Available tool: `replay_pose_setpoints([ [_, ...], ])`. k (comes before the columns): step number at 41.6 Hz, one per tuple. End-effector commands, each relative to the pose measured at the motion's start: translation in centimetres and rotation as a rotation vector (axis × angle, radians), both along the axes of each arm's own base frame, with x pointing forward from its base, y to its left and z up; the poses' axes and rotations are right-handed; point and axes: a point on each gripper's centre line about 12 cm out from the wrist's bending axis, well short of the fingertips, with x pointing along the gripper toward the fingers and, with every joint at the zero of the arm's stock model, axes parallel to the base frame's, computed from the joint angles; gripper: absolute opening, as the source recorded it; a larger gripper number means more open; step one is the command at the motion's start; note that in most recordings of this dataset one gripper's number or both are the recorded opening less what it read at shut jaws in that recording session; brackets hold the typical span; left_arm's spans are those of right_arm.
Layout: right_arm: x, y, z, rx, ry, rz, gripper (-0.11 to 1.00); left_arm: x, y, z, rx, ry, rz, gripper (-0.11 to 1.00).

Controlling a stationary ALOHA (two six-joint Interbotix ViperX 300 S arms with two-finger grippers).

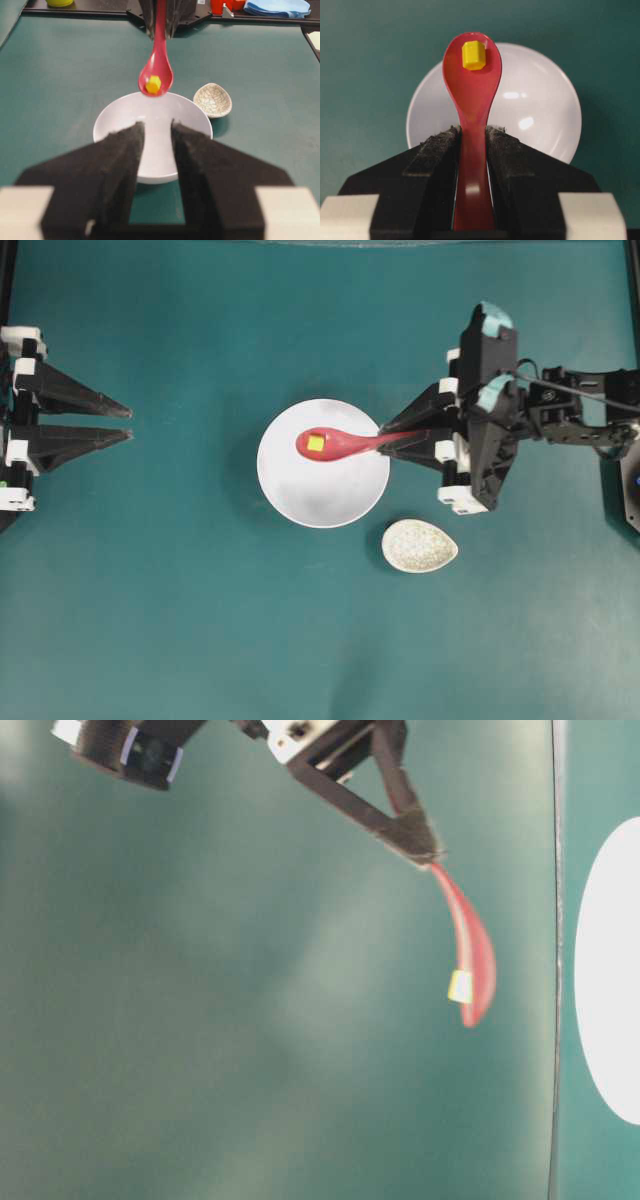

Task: Scoop the yellow hexagonal prism block from the bowl with a spoon using the right arm.

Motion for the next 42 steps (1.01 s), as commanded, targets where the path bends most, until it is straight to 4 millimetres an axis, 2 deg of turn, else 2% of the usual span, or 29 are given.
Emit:
replay_pose_setpoints([
  [1,-0.3,0.1,1.6,-0.002,-0.055,0.0,0.25,0.3,0.0,0.7,0.002,-0.021,0.001,0.27],
  [18,-1.6,0.1,2.1,-0.004,-0.078,0.0,0.25,-0.4,0.0,1.7,0.01,-0.066,0.001,0.27],
  [27,-1.7,0.1,2.3,-0.007,-0.097,-0.005,0.25,-0.9,0.0,2.5,0.011,-0.095,0.001,0.27],
  [33,-1.5,0.0,2.7,-0.017,-0.127,-0.01,0.25,-0.9,0.0,1.7,0.004,-0.035,0.002,0.27],
  [42,-1.5,-0.1,2.8,-0.019,-0.136,-0.013,0.25,-1.3,0.0,-0.3,-0.003,0.152,0.003,0.27],
])
